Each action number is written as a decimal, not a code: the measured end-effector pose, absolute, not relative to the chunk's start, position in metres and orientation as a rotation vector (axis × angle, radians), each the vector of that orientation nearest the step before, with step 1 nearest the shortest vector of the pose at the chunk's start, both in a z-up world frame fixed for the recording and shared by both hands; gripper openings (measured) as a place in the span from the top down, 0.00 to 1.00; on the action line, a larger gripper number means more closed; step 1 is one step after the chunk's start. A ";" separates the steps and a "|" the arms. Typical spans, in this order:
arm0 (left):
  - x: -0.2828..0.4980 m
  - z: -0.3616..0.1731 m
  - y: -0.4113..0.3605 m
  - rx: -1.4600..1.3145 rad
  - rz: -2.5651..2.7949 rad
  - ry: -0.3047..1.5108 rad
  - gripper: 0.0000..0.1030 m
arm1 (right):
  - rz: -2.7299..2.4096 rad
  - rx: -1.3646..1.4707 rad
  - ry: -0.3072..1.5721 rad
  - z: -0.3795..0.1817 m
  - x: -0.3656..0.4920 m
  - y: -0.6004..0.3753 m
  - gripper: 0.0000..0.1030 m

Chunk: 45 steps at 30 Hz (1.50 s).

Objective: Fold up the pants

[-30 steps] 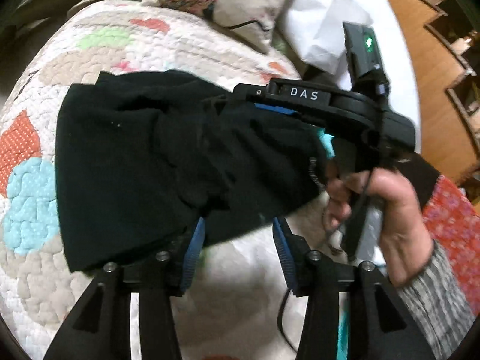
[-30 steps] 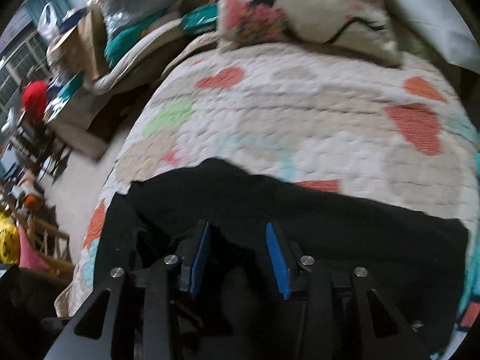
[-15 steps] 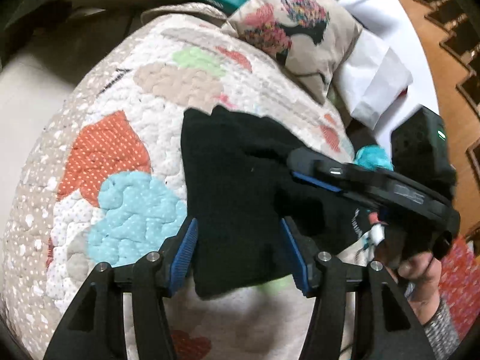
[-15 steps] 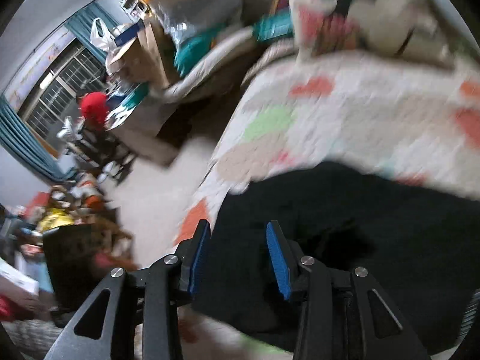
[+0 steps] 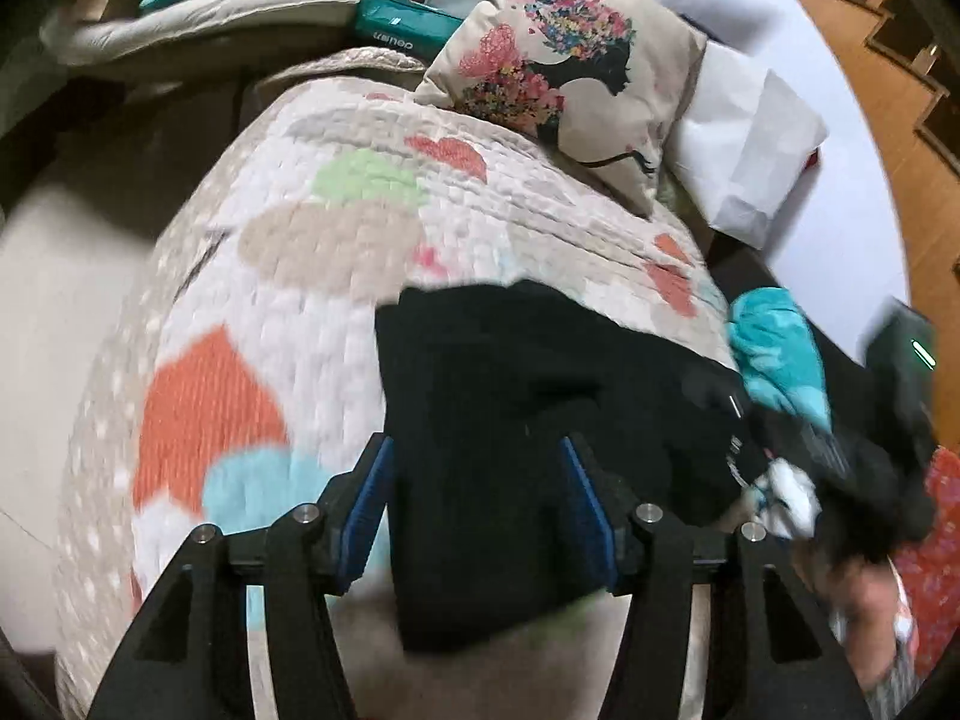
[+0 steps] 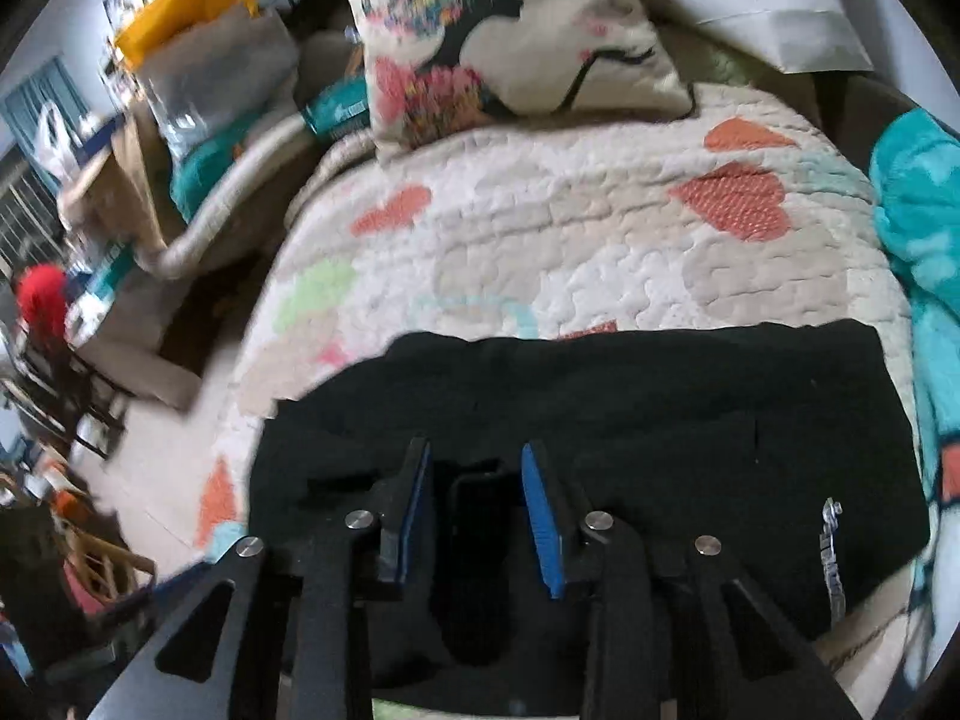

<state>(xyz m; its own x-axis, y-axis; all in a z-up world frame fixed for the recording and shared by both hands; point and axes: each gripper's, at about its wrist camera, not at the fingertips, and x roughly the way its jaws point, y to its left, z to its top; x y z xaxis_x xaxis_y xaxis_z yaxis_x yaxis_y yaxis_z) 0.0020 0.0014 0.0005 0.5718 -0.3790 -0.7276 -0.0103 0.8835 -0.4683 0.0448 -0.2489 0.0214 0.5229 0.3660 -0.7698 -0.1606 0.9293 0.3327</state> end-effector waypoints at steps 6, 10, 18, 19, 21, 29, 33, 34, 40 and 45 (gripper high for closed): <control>0.055 -0.046 -0.004 -0.427 -0.185 1.073 0.45 | 0.477 0.271 1.000 0.003 0.024 -0.213 0.67; 0.057 -0.047 -0.011 -0.402 -0.232 1.049 0.31 | 0.466 0.196 1.084 -0.029 0.025 -0.200 0.67; 0.061 -0.027 0.016 -0.500 -0.226 0.991 0.31 | 0.437 0.097 0.994 -0.006 0.008 -0.194 0.67; 0.063 -0.029 0.019 -0.501 -0.214 0.993 0.31 | 0.442 0.089 0.979 -0.003 0.004 -0.192 0.67; 0.071 -0.041 0.021 -0.491 -0.186 1.035 0.31 | 0.477 0.091 0.980 -0.003 -0.004 -0.184 0.66; 0.063 -0.024 -0.008 -0.266 -0.190 1.016 0.29 | 0.477 0.017 1.043 -0.023 -0.010 -0.172 0.58; 0.038 0.014 -0.022 -0.184 -0.222 0.908 0.29 | 0.437 0.009 1.010 0.000 -0.025 -0.184 0.48; 0.030 0.024 -0.026 -0.154 -0.223 0.877 0.29 | 0.424 0.014 1.005 0.005 -0.027 -0.189 0.46; -0.001 0.053 -0.043 -0.075 -0.244 0.781 0.29 | 0.300 0.117 0.996 0.012 -0.035 -0.230 0.39; -0.006 0.057 -0.039 -0.107 -0.254 0.783 0.29 | 0.214 0.232 1.036 -0.002 -0.025 -0.251 0.39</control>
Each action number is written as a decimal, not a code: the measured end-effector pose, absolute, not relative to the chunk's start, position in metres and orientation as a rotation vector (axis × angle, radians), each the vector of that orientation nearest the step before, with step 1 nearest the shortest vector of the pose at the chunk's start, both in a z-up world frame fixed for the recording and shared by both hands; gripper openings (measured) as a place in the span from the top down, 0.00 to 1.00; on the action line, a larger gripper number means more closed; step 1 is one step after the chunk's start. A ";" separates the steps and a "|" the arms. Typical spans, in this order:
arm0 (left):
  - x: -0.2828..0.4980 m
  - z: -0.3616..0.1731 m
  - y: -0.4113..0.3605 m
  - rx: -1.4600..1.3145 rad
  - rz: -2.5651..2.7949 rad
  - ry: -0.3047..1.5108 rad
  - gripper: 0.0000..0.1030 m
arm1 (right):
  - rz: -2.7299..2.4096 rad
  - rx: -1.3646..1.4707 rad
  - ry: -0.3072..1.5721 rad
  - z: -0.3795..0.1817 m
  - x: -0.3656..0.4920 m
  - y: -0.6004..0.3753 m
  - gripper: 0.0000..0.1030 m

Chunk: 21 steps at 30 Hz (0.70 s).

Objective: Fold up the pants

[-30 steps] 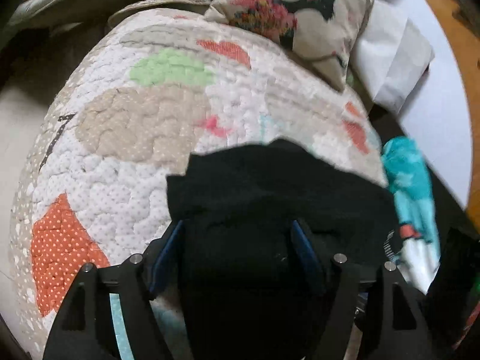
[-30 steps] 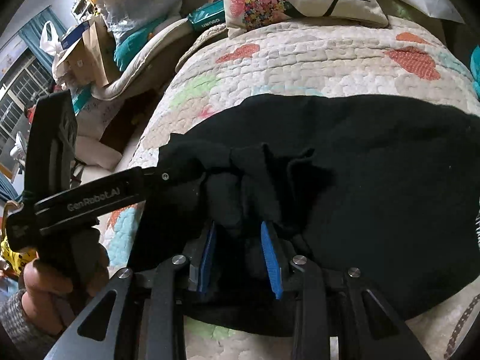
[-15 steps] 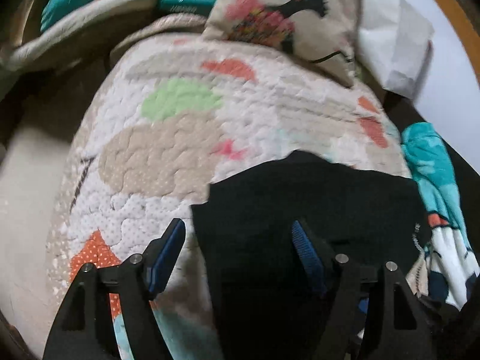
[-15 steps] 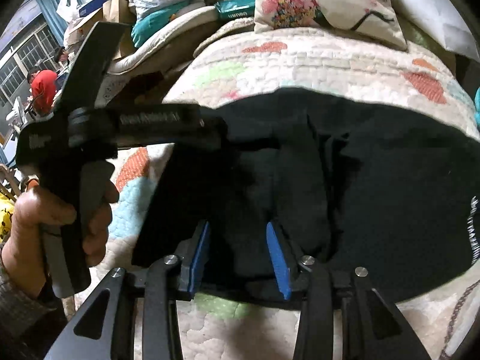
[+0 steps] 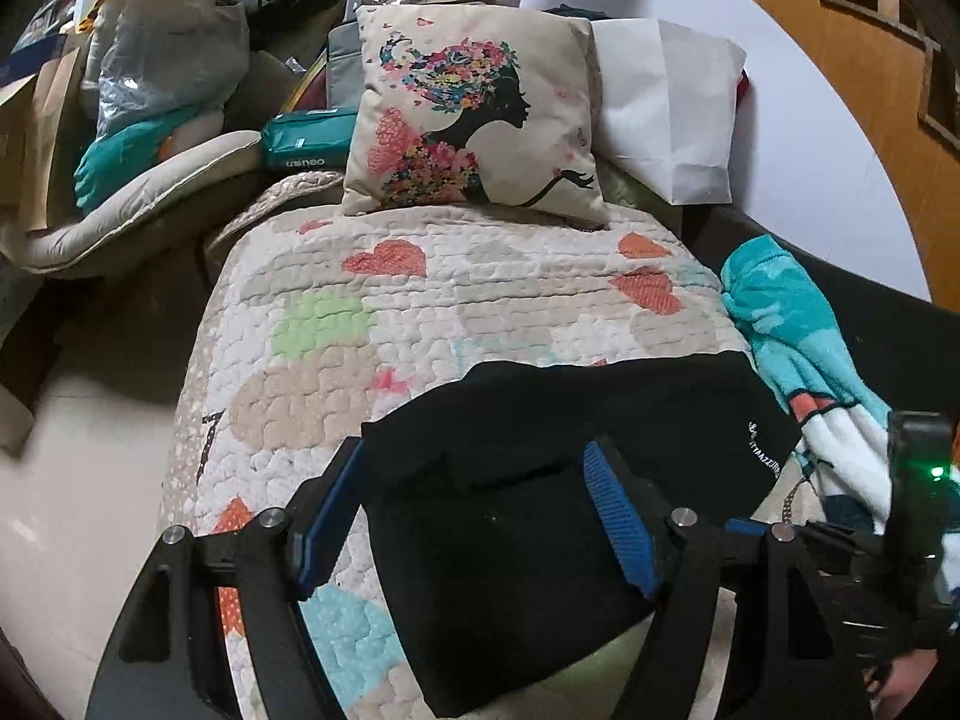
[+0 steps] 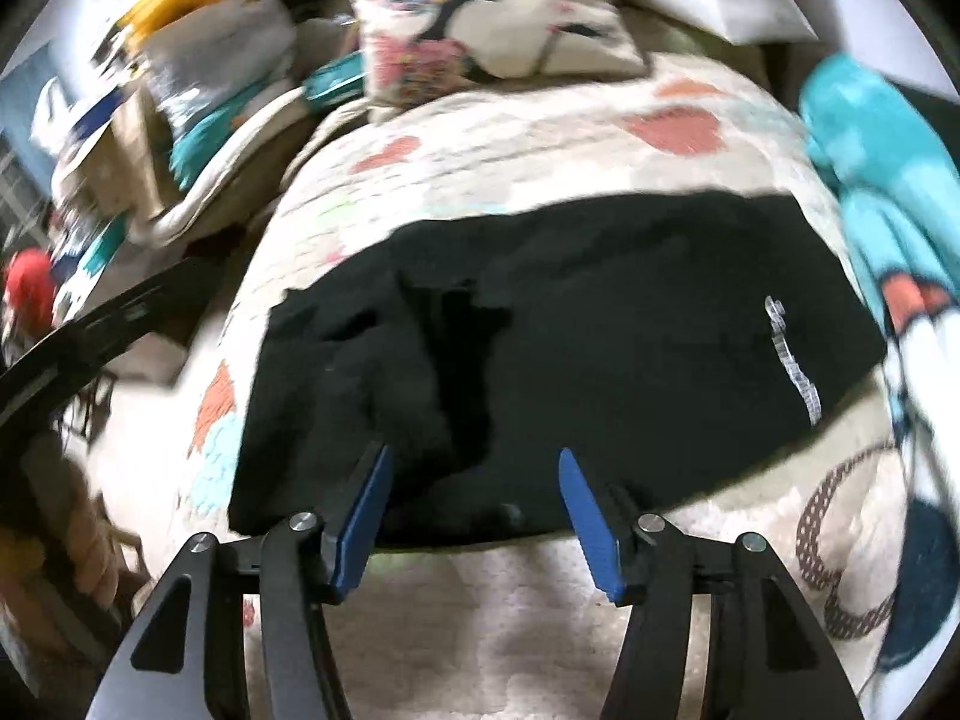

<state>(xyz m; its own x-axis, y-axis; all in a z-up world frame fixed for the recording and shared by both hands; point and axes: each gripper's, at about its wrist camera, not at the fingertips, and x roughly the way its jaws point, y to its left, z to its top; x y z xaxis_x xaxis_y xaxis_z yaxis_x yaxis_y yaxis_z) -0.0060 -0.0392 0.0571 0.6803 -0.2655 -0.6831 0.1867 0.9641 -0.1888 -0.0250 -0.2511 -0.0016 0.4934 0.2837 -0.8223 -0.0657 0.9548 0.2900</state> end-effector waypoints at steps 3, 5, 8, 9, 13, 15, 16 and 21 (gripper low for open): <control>-0.005 0.057 -0.039 -0.105 -0.246 0.793 0.29 | 0.189 0.239 1.038 -0.004 -0.026 -0.256 0.39; -0.004 0.055 -0.040 -0.096 -0.236 0.801 0.29 | 0.179 0.246 1.039 -0.006 -0.025 -0.257 0.39; -0.004 0.053 -0.042 -0.079 -0.228 0.810 0.29 | 0.173 0.263 1.038 -0.009 -0.025 -0.261 0.38; -0.004 0.053 -0.043 -0.072 -0.226 0.811 0.29 | 0.172 0.266 1.039 -0.010 -0.024 -0.261 0.38; -0.003 0.051 -0.047 -0.056 -0.229 0.814 0.29 | 0.166 0.279 1.040 -0.014 -0.023 -0.262 0.38; -0.002 0.050 -0.049 -0.054 -0.236 0.822 0.29 | 0.165 0.288 1.037 -0.014 -0.023 -0.264 0.38; -0.002 0.048 -0.049 -0.054 -0.238 0.827 0.29 | 0.164 0.291 1.036 -0.015 -0.022 -0.264 0.38; 0.005 0.040 -0.054 -0.053 -0.240 0.868 0.29 | 0.156 0.315 1.031 -0.016 -0.021 -0.269 0.37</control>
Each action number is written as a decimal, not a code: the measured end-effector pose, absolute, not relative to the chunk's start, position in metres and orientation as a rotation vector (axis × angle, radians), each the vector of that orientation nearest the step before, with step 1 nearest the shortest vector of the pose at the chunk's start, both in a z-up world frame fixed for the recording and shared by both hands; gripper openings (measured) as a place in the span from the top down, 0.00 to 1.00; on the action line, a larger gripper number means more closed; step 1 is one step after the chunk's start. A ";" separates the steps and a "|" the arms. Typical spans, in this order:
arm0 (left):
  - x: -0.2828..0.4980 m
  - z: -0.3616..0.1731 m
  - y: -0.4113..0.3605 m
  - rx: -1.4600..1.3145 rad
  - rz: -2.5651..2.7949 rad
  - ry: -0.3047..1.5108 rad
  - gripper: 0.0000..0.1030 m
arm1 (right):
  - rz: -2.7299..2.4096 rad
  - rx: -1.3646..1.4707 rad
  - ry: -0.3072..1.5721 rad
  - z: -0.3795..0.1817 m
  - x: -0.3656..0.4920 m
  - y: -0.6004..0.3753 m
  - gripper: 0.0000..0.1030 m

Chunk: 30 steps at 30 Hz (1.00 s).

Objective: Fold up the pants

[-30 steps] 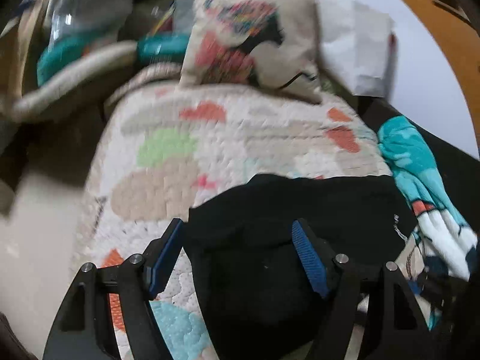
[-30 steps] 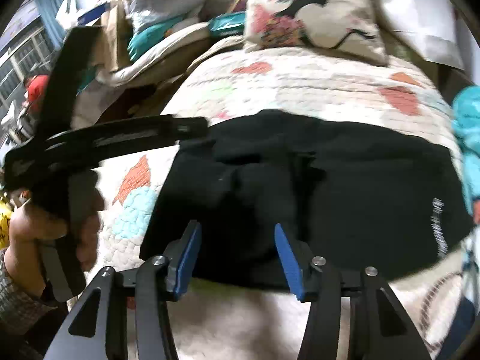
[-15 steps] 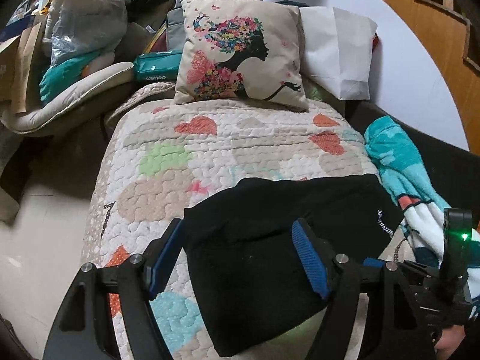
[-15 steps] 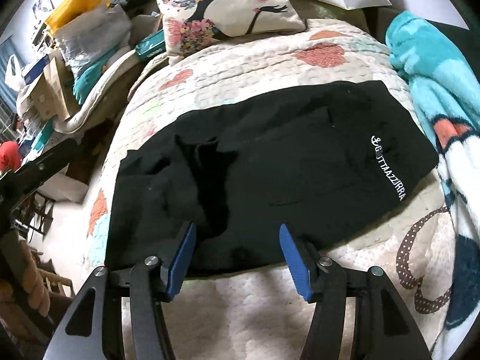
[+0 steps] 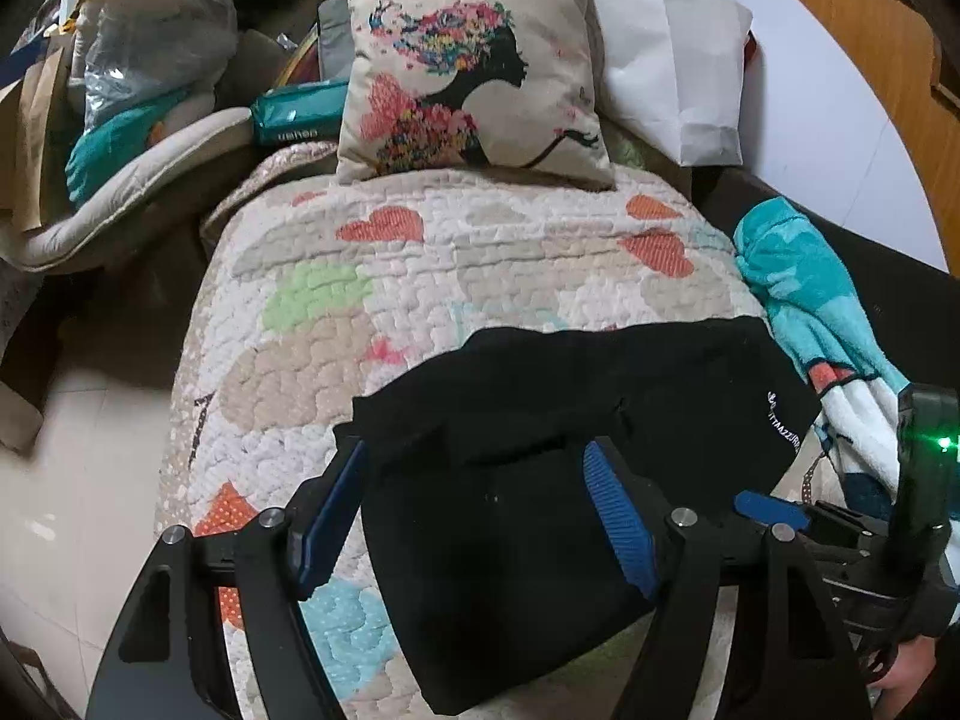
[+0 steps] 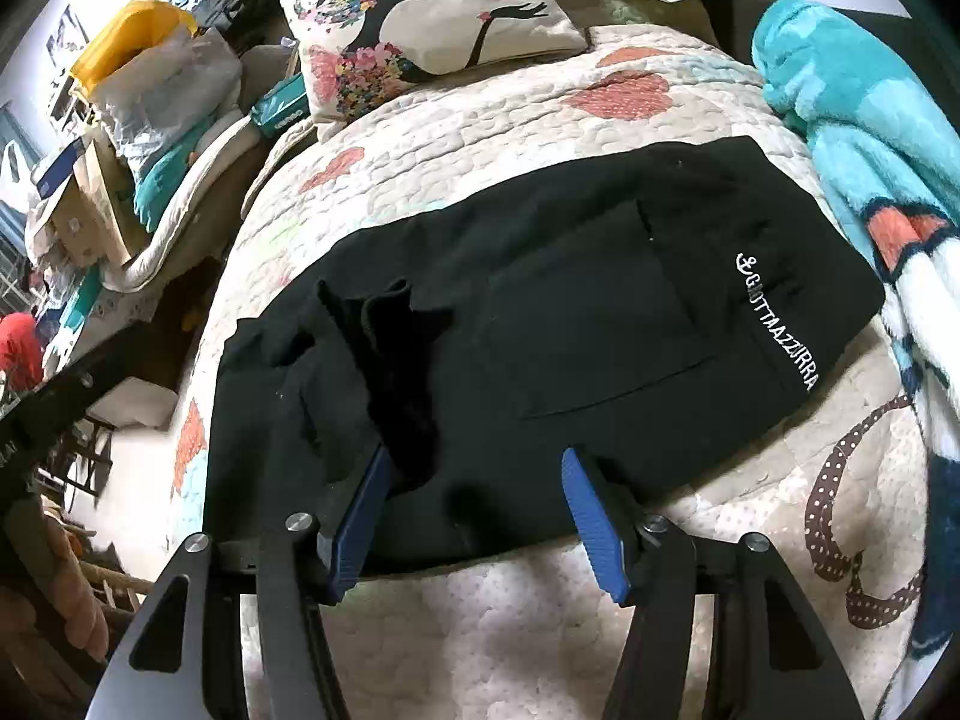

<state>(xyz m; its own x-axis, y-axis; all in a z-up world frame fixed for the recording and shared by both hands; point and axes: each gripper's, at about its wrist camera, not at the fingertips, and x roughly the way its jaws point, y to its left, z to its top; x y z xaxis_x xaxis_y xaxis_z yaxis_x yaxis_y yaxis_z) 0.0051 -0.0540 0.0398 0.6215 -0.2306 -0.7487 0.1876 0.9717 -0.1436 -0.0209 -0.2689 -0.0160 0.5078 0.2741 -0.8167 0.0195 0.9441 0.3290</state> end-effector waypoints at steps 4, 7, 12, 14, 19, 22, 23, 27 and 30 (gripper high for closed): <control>0.009 0.034 -0.057 -0.053 -0.241 0.889 0.29 | 0.149 0.350 1.021 -0.016 -0.019 -0.274 0.37; 0.011 0.031 -0.059 -0.045 -0.238 0.902 0.29 | 0.147 0.376 1.019 -0.018 -0.017 -0.278 0.37; 0.016 0.025 -0.061 -0.043 -0.232 0.925 0.29 | 0.132 0.428 1.011 -0.020 -0.016 -0.284 0.37; 0.017 0.023 -0.061 -0.042 -0.229 0.930 0.29 | 0.125 0.452 1.009 -0.020 -0.015 -0.288 0.37; 0.020 0.021 -0.063 -0.039 -0.225 0.939 0.29 | 0.113 0.476 1.004 -0.020 -0.015 -0.291 0.37; 0.022 0.020 -0.065 -0.041 -0.231 0.947 0.29 | 0.110 0.487 1.007 -0.022 -0.016 -0.292 0.37; 0.022 0.020 -0.066 -0.041 -0.232 0.948 0.29 | 0.107 0.490 1.009 -0.022 -0.017 -0.293 0.37; 0.023 0.021 -0.071 -0.032 -0.240 0.946 0.29 | 0.087 0.491 1.004 -0.020 -0.019 -0.298 0.36; 0.024 0.021 -0.073 -0.030 -0.246 0.948 0.29 | 0.049 0.488 0.991 -0.017 -0.024 -0.306 0.36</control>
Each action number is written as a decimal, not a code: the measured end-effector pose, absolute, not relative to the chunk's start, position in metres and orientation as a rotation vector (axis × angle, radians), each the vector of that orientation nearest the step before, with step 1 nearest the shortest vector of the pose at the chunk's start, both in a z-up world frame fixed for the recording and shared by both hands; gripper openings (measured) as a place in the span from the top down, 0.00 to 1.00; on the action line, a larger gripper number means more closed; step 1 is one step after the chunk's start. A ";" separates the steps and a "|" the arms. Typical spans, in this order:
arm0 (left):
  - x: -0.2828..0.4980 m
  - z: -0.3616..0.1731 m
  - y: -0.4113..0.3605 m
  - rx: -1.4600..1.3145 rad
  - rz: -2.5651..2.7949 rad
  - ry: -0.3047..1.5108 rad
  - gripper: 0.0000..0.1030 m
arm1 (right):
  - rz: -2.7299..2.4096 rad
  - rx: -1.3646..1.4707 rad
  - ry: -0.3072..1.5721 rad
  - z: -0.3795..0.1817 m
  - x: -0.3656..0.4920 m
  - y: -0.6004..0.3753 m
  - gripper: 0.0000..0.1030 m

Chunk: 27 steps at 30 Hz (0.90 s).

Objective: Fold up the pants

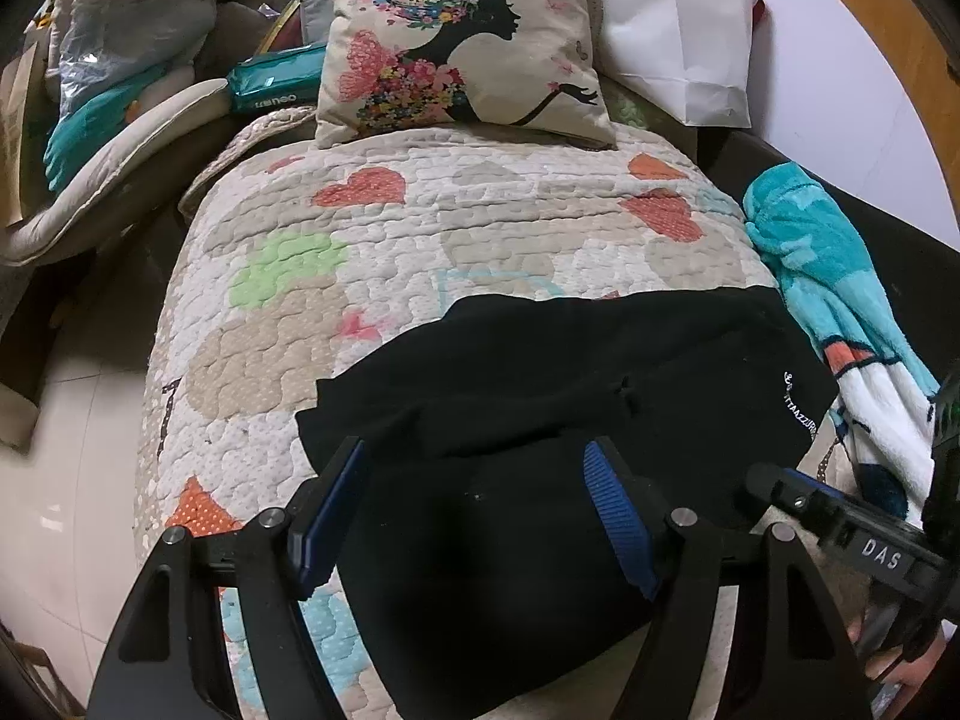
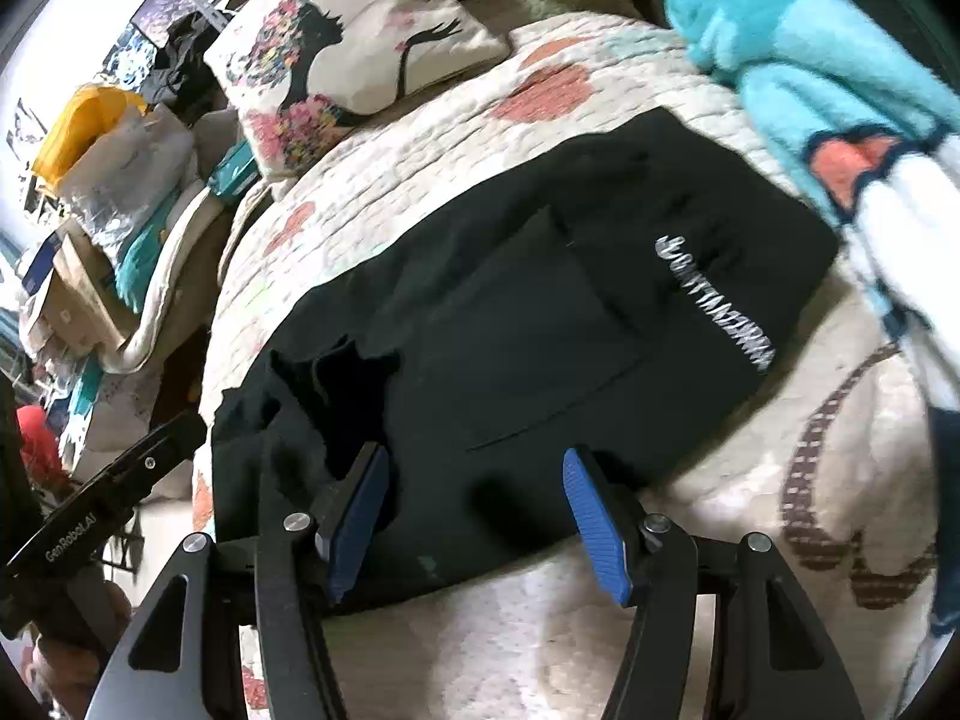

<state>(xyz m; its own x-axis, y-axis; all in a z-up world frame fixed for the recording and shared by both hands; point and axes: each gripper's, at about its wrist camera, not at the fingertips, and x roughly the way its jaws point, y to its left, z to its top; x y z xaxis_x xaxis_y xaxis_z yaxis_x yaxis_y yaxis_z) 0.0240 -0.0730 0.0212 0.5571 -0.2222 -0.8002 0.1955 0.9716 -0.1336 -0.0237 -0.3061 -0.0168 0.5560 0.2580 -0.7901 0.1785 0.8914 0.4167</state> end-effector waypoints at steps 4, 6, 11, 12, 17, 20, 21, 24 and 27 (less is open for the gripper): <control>0.027 0.024 -0.074 -0.044 -0.275 0.949 0.29 | -0.032 0.515 0.985 -0.016 -0.034 -0.323 0.36; 0.033 0.026 -0.075 -0.065 -0.297 0.967 0.29 | -0.073 0.556 0.993 -0.018 -0.040 -0.334 0.36; 0.055 0.028 -0.100 -0.102 -0.387 1.038 0.29 | -0.147 0.624 0.982 -0.025 -0.048 -0.351 0.34; 0.062 0.029 -0.114 -0.065 -0.406 1.053 0.29 | -0.150 0.632 0.979 -0.026 -0.048 -0.353 0.34; 0.099 0.028 -0.183 0.072 -0.480 1.097 0.29 | -0.161 0.691 0.944 -0.033 -0.044 -0.365 0.34; 0.125 0.025 -0.225 0.075 -0.550 1.118 0.29 | -0.169 0.713 0.912 -0.034 -0.034 -0.370 0.34; 0.136 0.021 -0.240 0.063 -0.570 1.133 0.29 | -0.175 0.726 0.901 -0.035 -0.031 -0.373 0.34; 0.162 0.008 -0.268 0.014 -0.611 1.181 0.29 | -0.183 0.755 0.873 -0.039 -0.026 -0.381 0.34; 0.180 -0.005 -0.295 0.014 -0.652 1.209 0.29 | -0.184 0.746 0.850 -0.039 -0.021 -0.386 0.34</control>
